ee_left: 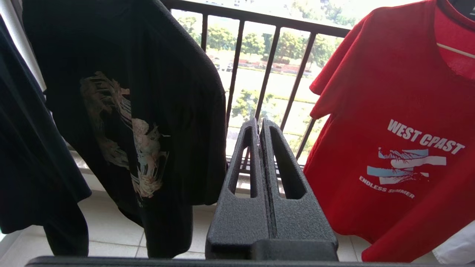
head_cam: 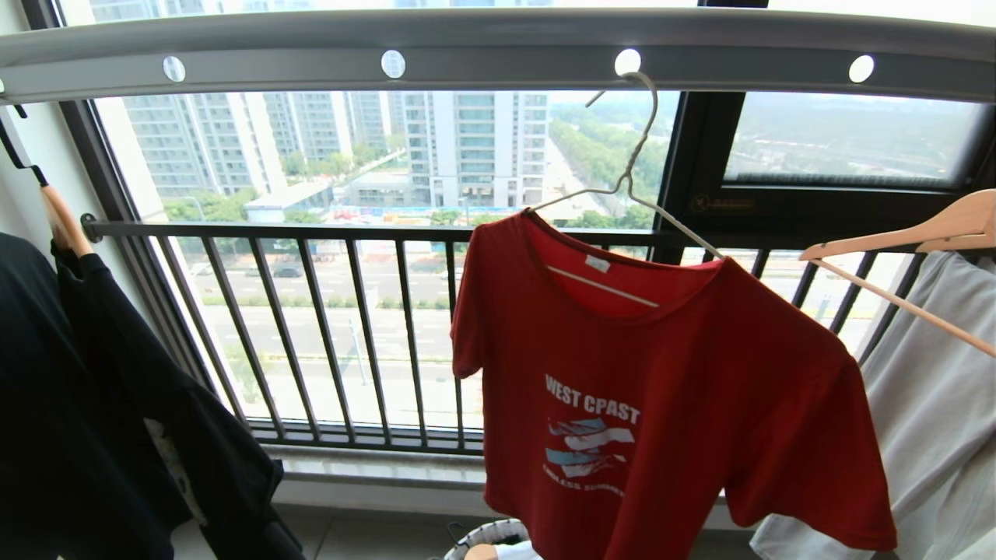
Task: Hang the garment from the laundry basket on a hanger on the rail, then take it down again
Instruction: Take the clothes off the clothes rack
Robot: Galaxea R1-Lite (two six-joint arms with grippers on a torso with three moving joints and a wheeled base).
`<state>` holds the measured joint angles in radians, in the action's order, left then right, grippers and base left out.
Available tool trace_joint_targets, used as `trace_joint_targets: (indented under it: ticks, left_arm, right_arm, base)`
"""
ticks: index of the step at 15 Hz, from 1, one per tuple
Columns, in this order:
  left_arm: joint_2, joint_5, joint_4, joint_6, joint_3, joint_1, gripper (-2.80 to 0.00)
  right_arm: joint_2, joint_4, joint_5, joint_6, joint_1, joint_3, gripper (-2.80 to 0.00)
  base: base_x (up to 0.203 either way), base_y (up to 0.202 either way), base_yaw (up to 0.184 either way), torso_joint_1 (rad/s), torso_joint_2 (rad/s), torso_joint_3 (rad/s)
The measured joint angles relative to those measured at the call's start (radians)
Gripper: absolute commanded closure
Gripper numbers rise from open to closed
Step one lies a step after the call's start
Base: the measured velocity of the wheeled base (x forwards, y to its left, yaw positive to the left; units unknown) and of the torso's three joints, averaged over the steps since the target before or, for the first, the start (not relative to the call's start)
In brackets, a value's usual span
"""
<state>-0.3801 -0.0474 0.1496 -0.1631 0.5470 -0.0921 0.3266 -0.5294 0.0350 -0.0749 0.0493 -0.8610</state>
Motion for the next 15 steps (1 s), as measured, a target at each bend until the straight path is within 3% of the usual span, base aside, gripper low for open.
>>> trace_joint_targets:
  ticks: [4,8,12,15]
  left_arm:
    - [0.137,0.037,0.025,-0.002,-0.059,0.056,0.00]
    - [0.284,0.092,0.025,0.030,-0.244,0.075,0.00]
    - [0.362,0.087,-0.012,0.125,-0.427,0.078,0.00]
    - [0.377,0.088,-0.177,0.205,-0.521,0.079,0.00]
  right_arm:
    - [-0.037,-0.054,0.003,0.002,-0.040,0.025,0.00]
    - [-0.153,-0.028,0.034,0.080,-0.042,0.209,0.00]
    - [-0.278,0.163,0.062,0.113,-0.042,0.467,0.00]
    - [-0.312,0.377,0.043,0.157,-0.042,0.690,0.00]
  base:
    - [0.000,0.000,0.000,0.000,0.00,0.000]
    - [0.000,0.000,0.000,0.000,0.00,0.000]
    - [0.000,0.000,0.000,0.000,0.00,0.000]
    - [0.000,0.000,0.000,0.000,0.00,0.000]
